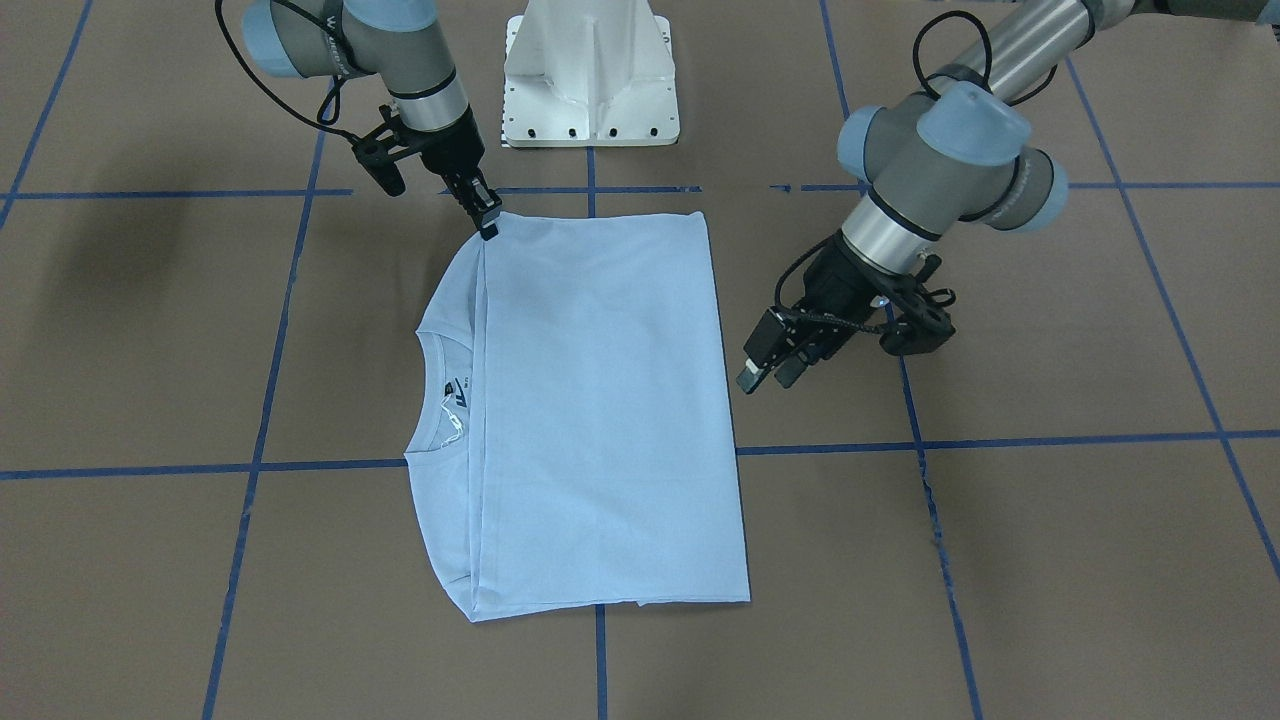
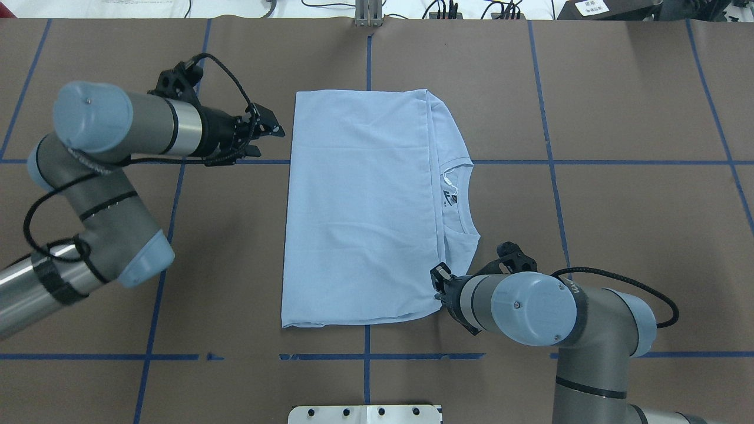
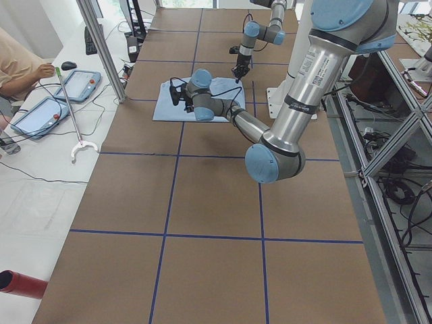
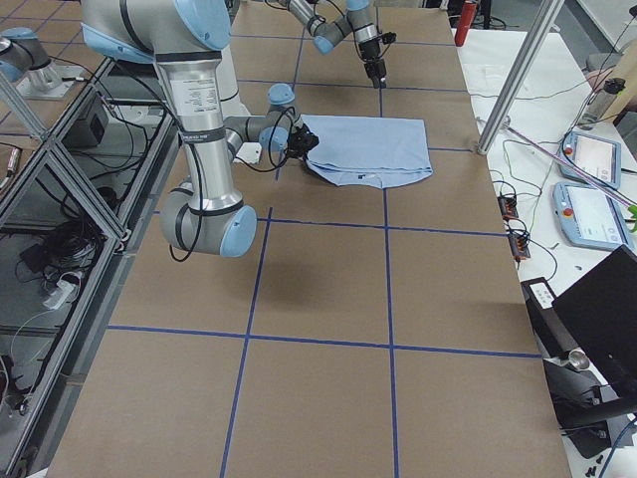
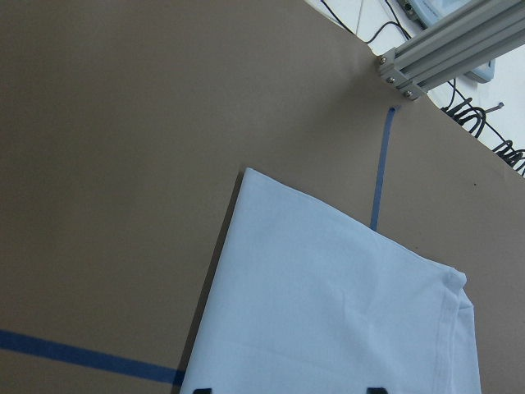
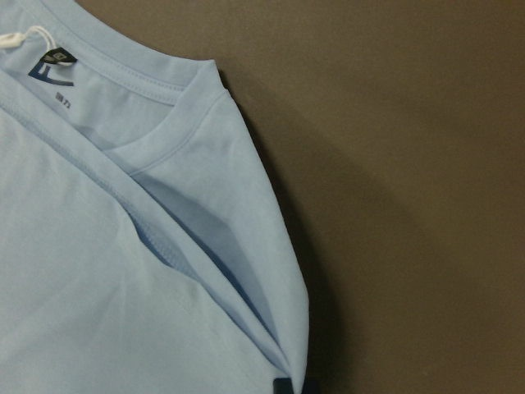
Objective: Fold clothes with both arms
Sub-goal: 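Lower the left gripper to the shirt's other near corner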
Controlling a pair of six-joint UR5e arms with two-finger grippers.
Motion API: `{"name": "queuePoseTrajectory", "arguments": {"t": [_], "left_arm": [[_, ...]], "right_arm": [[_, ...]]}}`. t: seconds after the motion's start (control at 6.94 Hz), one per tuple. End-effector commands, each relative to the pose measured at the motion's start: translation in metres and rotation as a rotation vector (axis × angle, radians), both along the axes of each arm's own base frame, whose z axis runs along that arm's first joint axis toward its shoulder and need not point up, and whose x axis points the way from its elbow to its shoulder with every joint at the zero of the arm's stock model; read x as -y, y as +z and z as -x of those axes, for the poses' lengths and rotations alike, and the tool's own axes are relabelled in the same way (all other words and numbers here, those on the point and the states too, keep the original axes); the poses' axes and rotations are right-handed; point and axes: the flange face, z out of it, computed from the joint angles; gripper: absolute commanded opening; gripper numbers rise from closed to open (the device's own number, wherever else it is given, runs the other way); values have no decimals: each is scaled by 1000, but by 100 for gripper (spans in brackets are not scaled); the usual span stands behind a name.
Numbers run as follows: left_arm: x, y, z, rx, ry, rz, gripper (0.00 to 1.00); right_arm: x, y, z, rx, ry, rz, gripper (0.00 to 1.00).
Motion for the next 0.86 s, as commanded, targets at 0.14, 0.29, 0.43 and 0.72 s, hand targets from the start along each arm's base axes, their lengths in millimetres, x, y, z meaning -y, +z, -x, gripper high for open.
{"name": "queuePoseTrajectory", "arguments": {"t": [0.14,0.29,0.43,0.72], "left_arm": [[-173,0,-64,61,15,220,69],[-202,14,-88,97,46,221,68],[-207,19,-94,95,30,254,67],[-215,21,-103,102,45,259,64]], "right_arm": [[0,0,0,1,-1,1,0],[-1,1,1,0,-3,1,0],[-1,-1,1,1,-3,1,0],[-1,-1,1,1,-3,1,0]]}}
